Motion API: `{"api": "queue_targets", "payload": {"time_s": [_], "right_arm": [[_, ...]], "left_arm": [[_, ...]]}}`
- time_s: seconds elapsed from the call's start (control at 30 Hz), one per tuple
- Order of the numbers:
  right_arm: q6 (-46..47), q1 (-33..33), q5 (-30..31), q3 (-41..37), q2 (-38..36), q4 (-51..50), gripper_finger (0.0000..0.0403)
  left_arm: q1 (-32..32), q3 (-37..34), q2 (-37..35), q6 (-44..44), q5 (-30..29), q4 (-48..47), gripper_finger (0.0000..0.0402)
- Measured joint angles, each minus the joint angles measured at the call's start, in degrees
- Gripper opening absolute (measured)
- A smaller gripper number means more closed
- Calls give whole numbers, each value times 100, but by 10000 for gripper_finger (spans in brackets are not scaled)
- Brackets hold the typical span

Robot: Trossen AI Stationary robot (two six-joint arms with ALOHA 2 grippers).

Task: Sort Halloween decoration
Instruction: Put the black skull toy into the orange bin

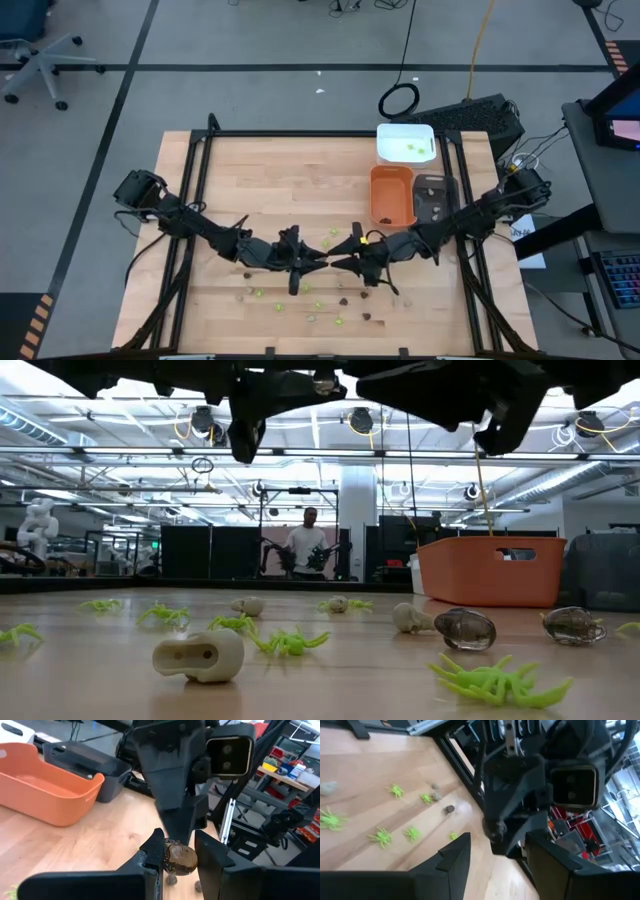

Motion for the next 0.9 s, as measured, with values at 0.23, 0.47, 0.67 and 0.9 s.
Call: {"api": "queue_targets", "payload": {"time_s": [0.23, 0.47, 0.67, 0.9], "right_arm": [[-60, -239, -258, 0, 2, 50, 173], [-176, -436, -274, -2, 2, 50, 173], [-366, -590, -281, -2, 2, 129, 171], [-432, -801, -549, -4, 2, 153, 115]], "left_arm": [[279, 0, 0, 139, 254, 179, 70], [542, 0, 0, 135, 411, 239, 70], [738, 0, 0, 131, 420, 243, 70], [839, 0, 0, 131, 483, 269, 71]]}}
